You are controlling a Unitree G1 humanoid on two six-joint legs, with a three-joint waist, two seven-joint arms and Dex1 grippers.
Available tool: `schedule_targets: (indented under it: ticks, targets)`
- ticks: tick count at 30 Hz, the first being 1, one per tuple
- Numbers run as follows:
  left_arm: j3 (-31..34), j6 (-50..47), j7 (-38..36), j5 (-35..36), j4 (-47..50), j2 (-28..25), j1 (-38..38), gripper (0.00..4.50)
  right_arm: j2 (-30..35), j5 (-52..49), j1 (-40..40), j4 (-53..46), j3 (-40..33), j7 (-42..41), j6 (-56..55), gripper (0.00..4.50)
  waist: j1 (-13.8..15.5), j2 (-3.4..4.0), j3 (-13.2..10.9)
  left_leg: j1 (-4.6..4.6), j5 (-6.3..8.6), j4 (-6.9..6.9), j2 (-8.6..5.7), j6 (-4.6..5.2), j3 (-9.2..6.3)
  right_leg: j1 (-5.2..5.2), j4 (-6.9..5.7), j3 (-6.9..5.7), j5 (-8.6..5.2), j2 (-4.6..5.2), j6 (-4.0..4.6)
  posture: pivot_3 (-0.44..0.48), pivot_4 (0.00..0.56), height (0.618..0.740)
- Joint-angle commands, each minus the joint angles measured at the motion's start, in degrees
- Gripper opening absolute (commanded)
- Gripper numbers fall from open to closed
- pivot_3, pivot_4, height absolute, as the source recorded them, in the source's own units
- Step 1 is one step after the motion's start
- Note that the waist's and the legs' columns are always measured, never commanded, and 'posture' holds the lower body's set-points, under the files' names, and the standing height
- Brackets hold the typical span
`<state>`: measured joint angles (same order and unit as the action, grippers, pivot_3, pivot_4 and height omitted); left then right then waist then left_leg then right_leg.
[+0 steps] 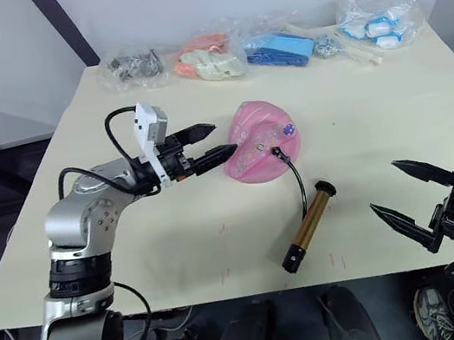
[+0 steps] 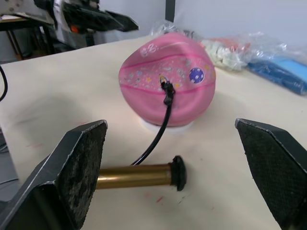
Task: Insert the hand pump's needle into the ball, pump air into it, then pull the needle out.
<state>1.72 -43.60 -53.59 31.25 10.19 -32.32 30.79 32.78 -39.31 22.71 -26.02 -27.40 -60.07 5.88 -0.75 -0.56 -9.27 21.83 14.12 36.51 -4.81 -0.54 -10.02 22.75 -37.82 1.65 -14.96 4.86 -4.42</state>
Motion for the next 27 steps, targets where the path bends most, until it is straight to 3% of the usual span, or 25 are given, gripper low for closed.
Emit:
schedule_targets:
  ticks: [1, 7, 17, 27]
  targets:
    - [0.51, -2.94, -2.31, 3.67, 7.12, -3.36, -2.13, 4.46, 0.31, -1.71, 1.35, -1.45, -1.68, -1.34, -1.26, 4.5, 0.04, 0.01, -0.01, -0.02, 0.03, 0.0, 0.0, 0.05, 0.02, 0.0, -0.01, 0.02, 0.0, 0.0, 0.0, 0.0, 0.15, 0.736]
    - [-2.68, -8.02, -0.71, 4.96, 15.2, -7.5, -6.25, 4.46, 2.35, -3.16, 4.02, 0.37, -4.16, -6.06, -1.69, 4.5, 0.19, 0.03, -0.01, -0.02, 0.15, 0.02, 0.01, 0.25, 0.05, -0.01, -0.01, 0.04, 0.0, 0.0, 0.01, 0.0, 0.15, 0.736]
    - [-16.02, -15.81, 11.98, -0.76, 22.73, -4.7, -7.83, 4.46, 6.99, -4.44, 5.46, 6.63, -8.55, -15.32, -2.21, 4.5, 0.44, 0.01, -0.02, -0.02, 0.23, 0.09, 0.0, 0.39, 0.18, -0.03, 0.0, 0.15, 0.0, 0.0, 0.01, 0.0, 0.15, 0.736]
    - [-26.29, -24.27, 23.62, -3.25, 21.87, 7.69, -5.06, 4.46, 5.59, -3.9, 8.05, 4.15, -8.28, -16.29, -2.7, 4.5, 1.27, 0.02, -0.02, 0.03, 0.33, 0.31, 0.0, 0.54, 0.32, -0.04, 0.0, 0.26, -0.01, -0.01, 0.0, 0.0, 0.15, 0.736]
